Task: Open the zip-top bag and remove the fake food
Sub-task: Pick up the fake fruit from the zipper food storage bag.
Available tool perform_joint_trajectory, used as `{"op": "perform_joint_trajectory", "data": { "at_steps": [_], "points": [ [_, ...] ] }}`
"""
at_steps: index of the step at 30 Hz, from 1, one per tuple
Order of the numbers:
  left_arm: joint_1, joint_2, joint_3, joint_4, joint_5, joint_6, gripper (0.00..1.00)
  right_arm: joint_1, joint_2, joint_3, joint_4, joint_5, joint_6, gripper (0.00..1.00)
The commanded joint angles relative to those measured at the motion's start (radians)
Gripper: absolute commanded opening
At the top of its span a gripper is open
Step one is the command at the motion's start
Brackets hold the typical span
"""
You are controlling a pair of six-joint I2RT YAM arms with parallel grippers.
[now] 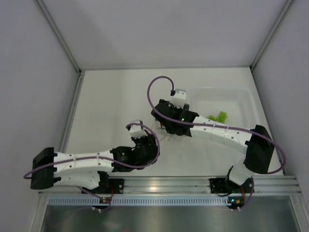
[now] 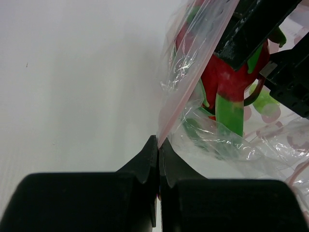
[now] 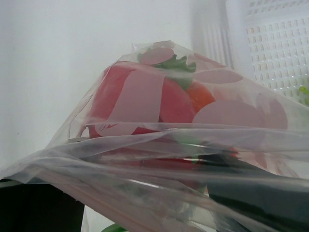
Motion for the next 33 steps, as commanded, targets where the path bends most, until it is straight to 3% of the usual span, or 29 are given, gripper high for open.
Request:
{"op": "perform_joint_trajectory", "data": {
  "at_steps": [1,6,9,13,20,23,29,33],
  "points": [
    [-0.033,0.014,-0.028,-0.035,0.01,-0.043,0.0,-0.021,-0.017,0.085,0.098,0.145,0.095,0.0],
    [-0.031,-0.061,-0.009,-0.035,-0.036,0.028,0.0,0.061,0.033,0.006,0.112,0.156,0.094,0.0],
    [-0.011,-0.107,0.007,-0.037,-0.03,0.08,0.0,0.095,0.02,-0.078,0.195,0.084,0.025,0.0],
    [0.166,-0.156,-0.014,-0.009,0.108,0.128,0.0,0.125,-0.046,-0.207,0.383,-0.037,-0.058,0.0],
    [0.308,-0.172,-0.03,0.031,0.159,0.203,0.0,0.131,-0.066,-0.282,0.471,-0.288,-0.308,0.0],
    [0.316,-0.176,-0.036,0.07,0.221,0.265,0.0,0.133,-0.057,-0.31,0.492,-0.411,-0.388,0.0],
    [0.314,-0.236,-0.087,0.213,0.387,0.319,0.0,0.106,-0.088,-0.322,0.505,-0.466,-0.475,0.0],
    [0.296,-0.281,-0.113,0.247,0.433,0.336,0.0,0.009,-0.072,-0.262,0.405,-0.595,-0.417,0.0]
  ]
}}
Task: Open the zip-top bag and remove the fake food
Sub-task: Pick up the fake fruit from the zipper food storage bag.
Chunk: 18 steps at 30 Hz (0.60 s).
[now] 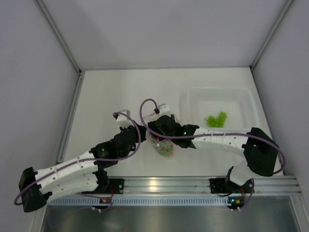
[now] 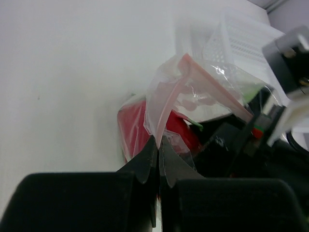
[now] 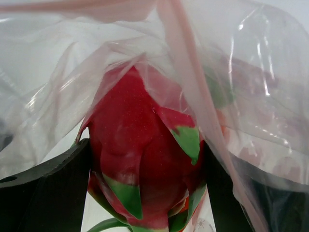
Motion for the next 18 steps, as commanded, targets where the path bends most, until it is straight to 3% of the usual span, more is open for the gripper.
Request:
{"op": "perform_joint_trajectory", "data": {
  "at_steps": [1,6,13,15,18],
  "points": [
    [-0.018,-0.048,-0.017,0.122,0.084,0.036,0.0,-0.094,-0.006,0.086,-0.081,-0.162,0.019,0.0],
    [-0.095,-0.071,-0.063,0.223,0.091,0.076,0.0,-0.137,0.025,0.109,-0.135,-0.163,0.053,0.0],
    [-0.178,-0.016,-0.075,0.237,0.074,0.104,0.0,-0.191,0.037,0.141,-0.188,-0.226,0.04,0.0],
    [-0.181,-0.002,-0.066,0.233,0.059,0.103,0.0,-0.188,0.045,0.158,-0.254,-0.237,0.018,0.0],
    [-0.181,0.041,0.006,0.091,-0.043,0.035,0.0,-0.147,0.049,0.181,-0.32,-0.197,-0.024,0.0]
  ]
}}
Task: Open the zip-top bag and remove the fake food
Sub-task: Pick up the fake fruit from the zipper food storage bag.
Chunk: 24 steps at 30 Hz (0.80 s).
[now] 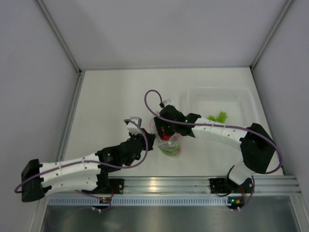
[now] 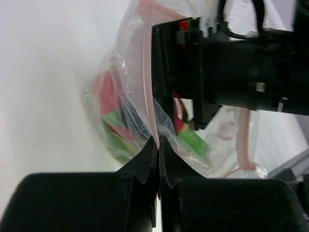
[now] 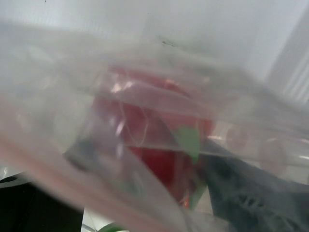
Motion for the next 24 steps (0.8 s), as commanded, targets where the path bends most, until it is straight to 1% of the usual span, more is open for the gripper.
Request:
{"op": "perform_joint_trajectory", "data": {
  "at_steps": [1,4,5,6,7,8,9,11,12,13,14,15,16,18,19,20,21,22,24],
  "points": [
    [-0.006,0.046,0.091,-0.132,-0.135,-0.044,0.0,0.047,-0.011,0.054,-0.065,-0.003,-0.039,0.0],
    [-0.006,0.083,0.129,-0.164,-0.191,-0.049,0.0,0.093,-0.031,0.007,0.01,-0.107,-0.054,0.0],
    [-0.004,0.088,0.131,-0.165,-0.194,-0.052,0.0,0.098,-0.039,-0.01,0.044,-0.179,-0.019,0.0],
    [-0.004,0.089,0.126,-0.165,-0.199,-0.058,0.0,0.096,-0.05,-0.059,0.086,-0.198,0.005,0.0],
    [-0.004,0.091,0.123,-0.165,-0.199,-0.067,0.0,0.096,-0.074,-0.081,0.177,-0.197,0.038,0.0],
    [-0.004,0.093,0.119,-0.165,-0.193,-0.078,0.0,0.096,-0.086,-0.105,0.223,-0.195,0.094,0.0],
    [-0.006,0.1,0.111,-0.165,-0.19,-0.084,0.0,0.096,-0.096,-0.142,0.275,-0.203,0.117,0.0],
    [-0.006,0.115,0.102,-0.164,-0.165,-0.102,0.0,0.096,-0.12,-0.153,0.332,-0.184,0.186,0.0],
    [-0.006,0.12,0.097,-0.165,-0.157,-0.111,0.0,0.096,-0.123,-0.152,0.349,-0.201,0.202,0.0],
    [-0.006,0.123,0.093,-0.162,-0.156,-0.133,0.0,0.095,-0.117,-0.141,0.349,-0.203,0.237,0.0],
    [-0.01,0.128,0.081,-0.161,-0.163,-0.144,0.0,0.088,-0.111,-0.129,0.337,-0.279,0.254,0.0],
    [-0.013,0.129,0.073,-0.158,-0.166,-0.151,0.0,0.072,-0.103,-0.118,0.348,-0.302,0.26,0.0],
    [-0.016,0.131,0.071,-0.156,-0.165,-0.161,0.0,0.067,-0.105,-0.118,0.354,-0.307,0.286,0.0],
    [-0.03,0.14,0.064,-0.15,-0.16,-0.164,0.0,0.058,-0.116,-0.119,0.363,-0.264,0.288,0.0],
    [-0.036,0.139,0.062,-0.148,-0.166,-0.167,0.0,0.058,-0.119,-0.107,0.346,-0.249,0.241,0.0],
    [-0.053,0.139,0.057,-0.15,-0.171,-0.171,0.0,0.058,-0.111,-0.086,0.258,-0.214,0.205,0.0],
    [-0.061,0.125,0.054,-0.15,-0.171,-0.173,0.0,0.061,-0.096,-0.042,0.222,-0.174,0.172,0.0],
    [-0.066,0.116,0.05,-0.153,-0.168,-0.168,0.0,0.062,-0.09,-0.027,0.201,-0.171,0.108,0.0],
    [-0.066,0.078,0.045,-0.155,-0.188,-0.155,0.0,0.067,-0.102,-0.03,0.193,-0.192,0.041,0.0]
  ]
}}
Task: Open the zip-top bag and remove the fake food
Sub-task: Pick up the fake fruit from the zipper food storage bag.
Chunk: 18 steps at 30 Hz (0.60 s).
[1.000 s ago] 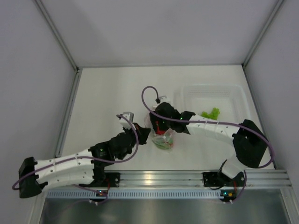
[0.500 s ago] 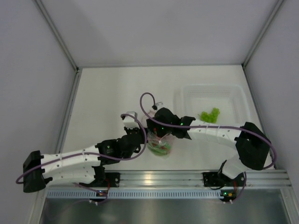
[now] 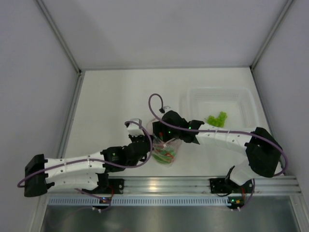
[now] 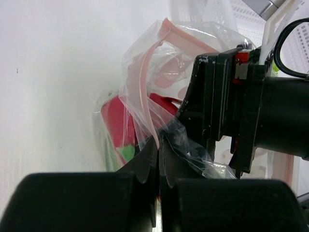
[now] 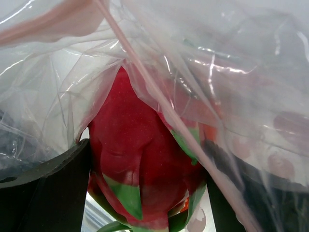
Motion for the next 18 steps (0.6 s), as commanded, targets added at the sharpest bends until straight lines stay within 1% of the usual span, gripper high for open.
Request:
{"op": "perform_joint_trajectory", "data": {
  "at_steps": [1,3,4,5,7,8,10,11,12,13,14,15,16,18],
  "points": [
    [-0.016,-0.047,-0.021,-0.007,-0.014,-0.004,0.0,0.025,-0.039,0.073,0.078,-0.043,-0.172,0.0],
    [-0.01,-0.105,-0.008,-0.052,-0.04,-0.008,0.0,0.036,-0.087,0.024,0.115,-0.039,-0.246,0.0],
    [-0.003,-0.125,0.0,-0.079,-0.045,0.005,0.05,0.036,-0.1,0.015,0.115,-0.022,-0.304,0.0],
    [0.018,-0.163,0.014,-0.087,-0.038,0.022,0.12,0.036,-0.111,0.012,0.112,-0.008,-0.342,0.0],
    [0.049,-0.194,0.034,-0.109,-0.001,0.064,0.24,0.036,-0.135,0.016,0.107,-0.023,-0.445,0.0],
    [0.085,-0.217,0.057,-0.124,0.015,0.083,0.46,0.036,-0.14,0.025,0.09,-0.042,-0.477,0.0],
    [0.143,-0.232,0.084,-0.15,0.07,0.116,0.68,0.04,-0.149,0.068,0.043,-0.08,-0.58,0.0],
    [0.164,-0.243,0.106,-0.152,0.106,0.136,0.72,0.04,-0.151,0.082,0.029,-0.129,-0.612,0.0],
    [0.188,-0.245,0.115,-0.158,0.134,0.163,0.77,0.04,-0.16,0.097,0.018,-0.167,-0.711,0.0],
    [0.24,-0.245,0.14,-0.164,0.16,0.174,0.81,0.04,-0.167,0.099,0.006,-0.219,-0.747,0.0],
    [0.266,-0.242,0.153,-0.17,0.221,0.188,0.81,0.04,-0.177,0.096,0.003,-0.236,-0.78,0.0],
    [0.295,-0.24,0.166,-0.182,0.252,0.212,0.81,0.04,-0.193,0.088,-0.002,-0.255,-0.85,0.0],
    [0.346,-0.239,0.192,-0.185,0.292,0.229,0.81,0.043,-0.201,0.084,-0.006,-0.296,-0.884,0.0],
    [0.394,-0.239,0.216,-0.196,0.376,0.251,0.81,0.048,-0.232,0.059,-0.008,-0.307,-0.959,0.0]
  ]
}}
